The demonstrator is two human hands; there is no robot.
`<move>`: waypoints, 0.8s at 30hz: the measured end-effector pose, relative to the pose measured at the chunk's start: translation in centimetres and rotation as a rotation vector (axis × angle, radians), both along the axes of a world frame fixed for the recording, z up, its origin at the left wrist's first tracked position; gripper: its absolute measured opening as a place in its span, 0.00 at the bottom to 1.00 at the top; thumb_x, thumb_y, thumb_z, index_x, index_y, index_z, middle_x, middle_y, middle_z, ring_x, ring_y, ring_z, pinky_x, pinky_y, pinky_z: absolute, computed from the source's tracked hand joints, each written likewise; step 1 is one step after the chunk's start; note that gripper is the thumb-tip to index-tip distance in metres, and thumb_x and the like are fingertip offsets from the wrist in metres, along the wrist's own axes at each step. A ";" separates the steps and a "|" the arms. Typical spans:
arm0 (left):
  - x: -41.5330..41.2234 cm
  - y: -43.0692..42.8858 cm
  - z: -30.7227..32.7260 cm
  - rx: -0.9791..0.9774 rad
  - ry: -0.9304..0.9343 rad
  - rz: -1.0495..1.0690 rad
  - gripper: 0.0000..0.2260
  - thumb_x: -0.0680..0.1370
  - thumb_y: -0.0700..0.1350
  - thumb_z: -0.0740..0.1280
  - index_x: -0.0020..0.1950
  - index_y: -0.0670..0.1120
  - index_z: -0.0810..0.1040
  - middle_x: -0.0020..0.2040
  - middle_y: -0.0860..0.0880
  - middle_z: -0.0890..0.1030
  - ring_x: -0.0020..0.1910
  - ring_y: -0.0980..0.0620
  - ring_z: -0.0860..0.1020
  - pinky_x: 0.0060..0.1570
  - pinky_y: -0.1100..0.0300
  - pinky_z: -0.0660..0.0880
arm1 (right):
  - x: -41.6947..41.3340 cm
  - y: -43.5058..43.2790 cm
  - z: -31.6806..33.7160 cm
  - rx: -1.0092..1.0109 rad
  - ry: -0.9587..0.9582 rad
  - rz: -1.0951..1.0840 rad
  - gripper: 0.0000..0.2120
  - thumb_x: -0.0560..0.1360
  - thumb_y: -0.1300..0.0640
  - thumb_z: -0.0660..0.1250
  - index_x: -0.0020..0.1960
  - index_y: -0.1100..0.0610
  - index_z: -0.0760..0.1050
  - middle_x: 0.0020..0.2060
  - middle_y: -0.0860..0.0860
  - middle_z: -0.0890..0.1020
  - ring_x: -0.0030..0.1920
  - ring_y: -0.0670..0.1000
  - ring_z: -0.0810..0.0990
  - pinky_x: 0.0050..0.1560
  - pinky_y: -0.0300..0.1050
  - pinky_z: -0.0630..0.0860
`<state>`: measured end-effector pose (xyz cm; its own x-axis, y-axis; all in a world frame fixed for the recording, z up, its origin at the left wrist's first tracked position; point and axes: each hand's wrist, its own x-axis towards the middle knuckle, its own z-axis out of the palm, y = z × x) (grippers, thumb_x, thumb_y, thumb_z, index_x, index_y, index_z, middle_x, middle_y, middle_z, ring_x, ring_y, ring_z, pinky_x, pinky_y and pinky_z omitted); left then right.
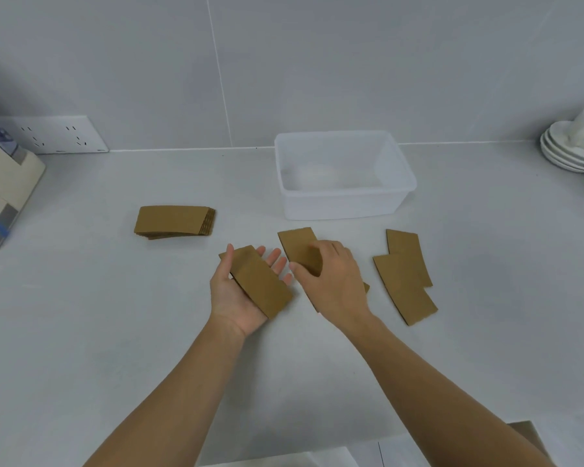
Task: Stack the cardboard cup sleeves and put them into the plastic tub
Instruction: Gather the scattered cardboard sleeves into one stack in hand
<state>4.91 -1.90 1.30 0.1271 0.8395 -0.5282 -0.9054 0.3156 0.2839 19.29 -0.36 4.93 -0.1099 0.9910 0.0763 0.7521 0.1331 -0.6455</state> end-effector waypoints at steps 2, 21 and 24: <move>0.6 -0.1 0.2 0.009 0.006 -0.050 0.30 0.67 0.63 0.69 0.60 0.45 0.78 0.57 0.43 0.82 0.53 0.42 0.82 0.49 0.47 0.79 | -0.6 -0.2 0.4 0.003 0.032 0.014 0.21 0.72 0.48 0.66 0.59 0.59 0.71 0.56 0.54 0.77 0.57 0.53 0.72 0.59 0.47 0.68; 3.6 -1.2 0.2 0.072 -0.011 -0.157 0.21 0.68 0.58 0.69 0.55 0.46 0.79 0.51 0.47 0.84 0.54 0.45 0.81 0.50 0.50 0.79 | -1.8 -2.3 -1.4 -0.028 -0.084 0.176 0.24 0.73 0.44 0.62 0.64 0.57 0.69 0.65 0.51 0.71 0.64 0.51 0.68 0.64 0.46 0.64; 3.4 -1.1 0.3 0.021 0.005 -0.184 0.27 0.67 0.60 0.70 0.60 0.46 0.78 0.57 0.46 0.81 0.59 0.43 0.78 0.57 0.46 0.75 | -0.8 -1.6 -0.9 -0.113 0.015 0.184 0.24 0.73 0.45 0.63 0.65 0.57 0.69 0.66 0.51 0.69 0.63 0.51 0.70 0.65 0.47 0.66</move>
